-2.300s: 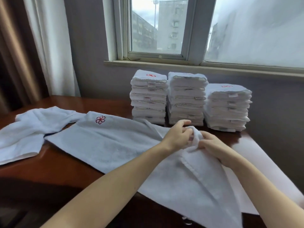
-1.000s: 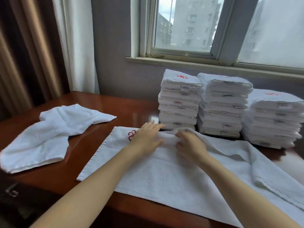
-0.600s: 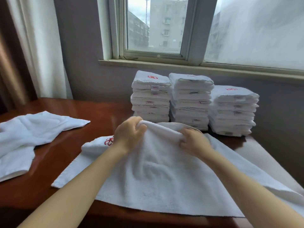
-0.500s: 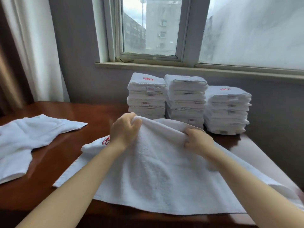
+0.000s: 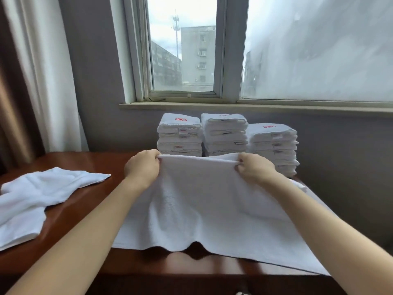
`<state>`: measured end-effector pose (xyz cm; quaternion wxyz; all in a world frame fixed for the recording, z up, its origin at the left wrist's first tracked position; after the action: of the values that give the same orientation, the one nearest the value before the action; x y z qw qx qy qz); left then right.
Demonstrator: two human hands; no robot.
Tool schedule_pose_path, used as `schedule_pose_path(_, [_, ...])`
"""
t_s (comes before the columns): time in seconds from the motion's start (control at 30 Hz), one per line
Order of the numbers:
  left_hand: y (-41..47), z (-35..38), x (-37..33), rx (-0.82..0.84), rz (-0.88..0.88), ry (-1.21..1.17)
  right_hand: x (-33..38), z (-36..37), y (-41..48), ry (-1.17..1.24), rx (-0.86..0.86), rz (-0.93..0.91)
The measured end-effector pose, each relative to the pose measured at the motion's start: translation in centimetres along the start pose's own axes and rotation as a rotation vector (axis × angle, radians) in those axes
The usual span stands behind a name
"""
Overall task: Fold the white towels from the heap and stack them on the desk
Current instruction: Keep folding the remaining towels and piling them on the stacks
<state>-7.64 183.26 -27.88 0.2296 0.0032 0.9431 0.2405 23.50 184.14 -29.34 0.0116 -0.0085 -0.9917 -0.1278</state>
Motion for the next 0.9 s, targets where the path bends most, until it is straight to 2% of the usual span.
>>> schedule_pose_path(0.13, [-0.1,-4.3,-1.4,-0.178,0.080,-0.169,0.3,-6.0,-0.1,0.024,-0.316,-0.019])
schedule_pose_path(0.2, [-0.2,-6.9,-2.4,-0.300,0.128,-0.165,0.7,-8.8,-0.8,0.024,-0.461,-0.037])
schedule_pose_path(0.3, [-0.5,-9.2,-3.1,-0.360,0.123,-0.124,1.7,-11.2,-1.8,0.024,-0.540,-0.099])
schedule_pose_path(0.37, [-0.6,-8.9,-2.4,-0.276,0.052,-0.005,2.2,-11.1,-2.3,0.006,-0.461,-0.122])
schedule_pose_path(0.4, [-0.6,-7.9,-1.6,-0.159,-0.011,0.102,2.5,-10.1,-2.4,-0.011,-0.343,-0.137])
schedule_pose_path(0.5, [-3.0,-4.2,1.4,0.275,-0.264,0.281,3.9,-3.6,-4.0,0.097,0.285,-0.238])
schedule_pose_path(0.53, [-4.4,-2.9,2.0,0.386,-0.306,0.285,4.2,-1.7,-5.1,0.159,0.445,-0.260])
schedule_pose_path(0.57, [-5.2,-1.7,2.0,0.447,-0.291,0.290,4.2,-0.4,-5.8,0.201,0.519,-0.266])
schedule_pose_path(0.67, [-6.4,0.8,0.4,0.434,-0.140,0.273,3.1,1.2,-5.8,0.249,0.443,-0.220])
schedule_pose_path(0.73, [-6.8,2.4,-1.4,0.409,-0.045,0.177,1.9,1.9,-5.9,0.222,0.382,-0.190])
schedule_pose_path(0.9, [-9.1,8.6,-6.8,0.606,0.142,-0.109,-1.7,3.9,-7.0,0.092,0.273,-0.116])
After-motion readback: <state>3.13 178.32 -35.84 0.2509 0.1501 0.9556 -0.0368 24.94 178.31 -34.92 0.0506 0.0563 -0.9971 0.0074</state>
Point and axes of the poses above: each hand's wrist, its own y-axis towards the middle knuckle, its own z-axis out of the palm, x = y × z, the point moved 9 cm from there along y, towards the middle knuckle, and after that the axes turned 10 degrees about -y, right-handed, at the moved point
